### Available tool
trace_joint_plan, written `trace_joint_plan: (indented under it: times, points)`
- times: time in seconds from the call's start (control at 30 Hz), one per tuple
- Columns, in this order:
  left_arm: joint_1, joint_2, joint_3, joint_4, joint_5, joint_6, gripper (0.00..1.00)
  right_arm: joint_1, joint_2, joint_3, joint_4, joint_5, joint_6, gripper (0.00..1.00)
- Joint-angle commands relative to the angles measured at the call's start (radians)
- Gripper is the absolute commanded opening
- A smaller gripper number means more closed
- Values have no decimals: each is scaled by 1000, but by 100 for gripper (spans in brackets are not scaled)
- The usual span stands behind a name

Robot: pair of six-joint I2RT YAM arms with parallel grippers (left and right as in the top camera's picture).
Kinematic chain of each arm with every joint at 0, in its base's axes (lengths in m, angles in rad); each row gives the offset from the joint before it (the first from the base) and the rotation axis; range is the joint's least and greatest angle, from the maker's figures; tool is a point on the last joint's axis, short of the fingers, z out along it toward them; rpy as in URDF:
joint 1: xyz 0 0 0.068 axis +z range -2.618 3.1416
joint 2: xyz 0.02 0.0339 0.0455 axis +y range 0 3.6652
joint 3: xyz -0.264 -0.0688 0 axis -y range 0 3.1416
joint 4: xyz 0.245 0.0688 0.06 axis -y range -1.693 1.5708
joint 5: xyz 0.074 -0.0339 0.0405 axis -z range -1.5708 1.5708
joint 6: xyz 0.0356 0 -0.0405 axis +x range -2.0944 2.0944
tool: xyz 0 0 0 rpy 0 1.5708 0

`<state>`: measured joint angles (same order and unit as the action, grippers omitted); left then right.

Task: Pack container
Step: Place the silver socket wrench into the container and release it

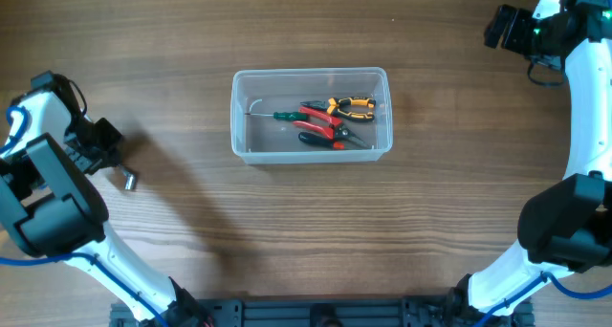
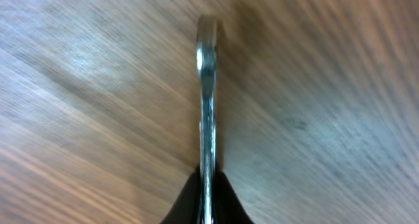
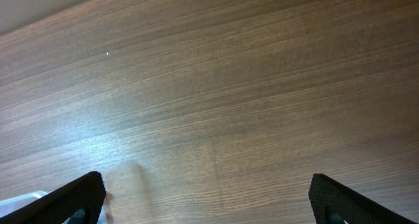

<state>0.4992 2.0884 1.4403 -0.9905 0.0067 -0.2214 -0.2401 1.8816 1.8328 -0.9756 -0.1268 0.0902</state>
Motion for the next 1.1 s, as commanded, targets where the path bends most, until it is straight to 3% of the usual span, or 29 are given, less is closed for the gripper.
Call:
trace_joint_plan:
  times: [0.0,0.07,0.17,0.3,0.33,0.5,0.67,0.77,0.9,0.97,1.0,1.07]
  points:
    - [-58,34,229,-168,206,36,4,5,13,-6,3,0,18,100]
    - [-106,32,391,-264,250,62,4,5,13,-6,3,0,18,100]
    - [-230,22,631,-362,256,224,4,5,13,-6,3,0,17,100]
    - [-570,-15,856,-390,254,621,4,5,13,-6,3,0,18,100]
    - [-700,-17,864,-387,227,803,4,5,13,-6,3,0,17,100]
    - [-975,29,864,-396,70,1180,4,5,13,-6,3,0,17,100]
    - [-988,167,864,-525,70,1220,5,5,13,-6,3,0,17,100]
    - [-970,243,864,-541,71,1309,4,5,13,-6,3,0,17,100]
    - [-970,290,861,-639,97,1310,4,5,13,-6,3,0,17,100]
    - [-967,290,853,-679,98,1310,13,5,13,-6,3,0,18,100]
    - [-966,291,843,-680,118,1310,24,5,13,-6,3,0,18,100]
    - [-962,291,807,-678,158,1310,28,5,13,-6,3,0,18,100]
